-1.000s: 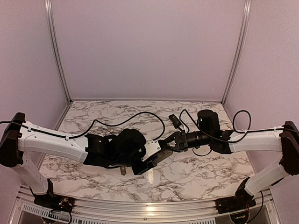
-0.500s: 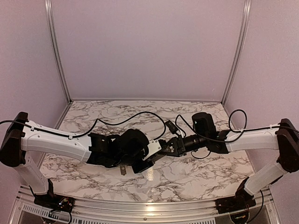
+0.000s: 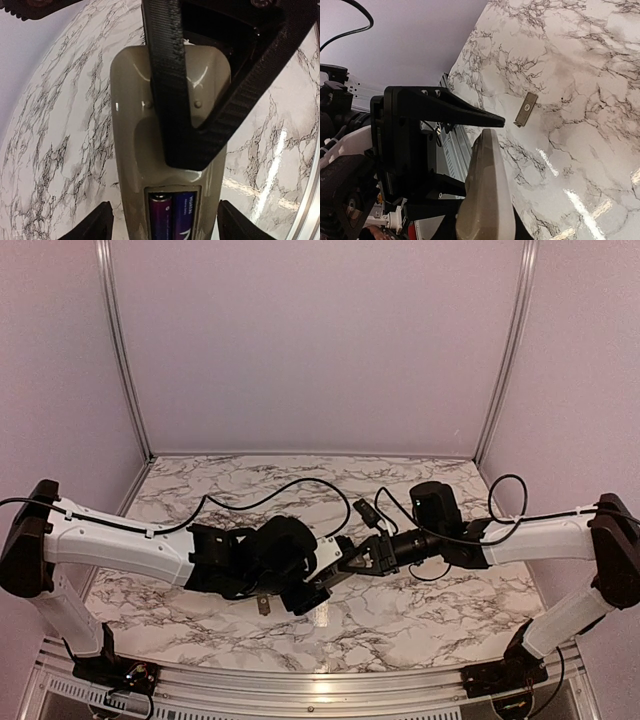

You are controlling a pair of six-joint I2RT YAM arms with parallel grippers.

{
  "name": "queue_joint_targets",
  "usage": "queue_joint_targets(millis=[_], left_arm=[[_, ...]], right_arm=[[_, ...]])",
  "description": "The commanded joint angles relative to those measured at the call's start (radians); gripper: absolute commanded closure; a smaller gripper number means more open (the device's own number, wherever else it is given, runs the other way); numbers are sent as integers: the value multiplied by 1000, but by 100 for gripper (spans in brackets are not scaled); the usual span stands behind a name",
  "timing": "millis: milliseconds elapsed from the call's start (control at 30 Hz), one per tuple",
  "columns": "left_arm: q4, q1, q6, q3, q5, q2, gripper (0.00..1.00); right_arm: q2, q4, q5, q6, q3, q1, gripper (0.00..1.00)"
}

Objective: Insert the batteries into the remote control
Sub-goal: Pass from the left arm to the right

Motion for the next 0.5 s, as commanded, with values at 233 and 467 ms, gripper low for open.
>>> queue_joint_targets(millis=[233,467], left_arm=[[30,43,-105,-146,93,-191,17],[52,48,-150,-156,81,-183,16]], right_arm=[[6,67,-17,8,-25,-52,100],[81,154,-38,31,-46,-39,100]])
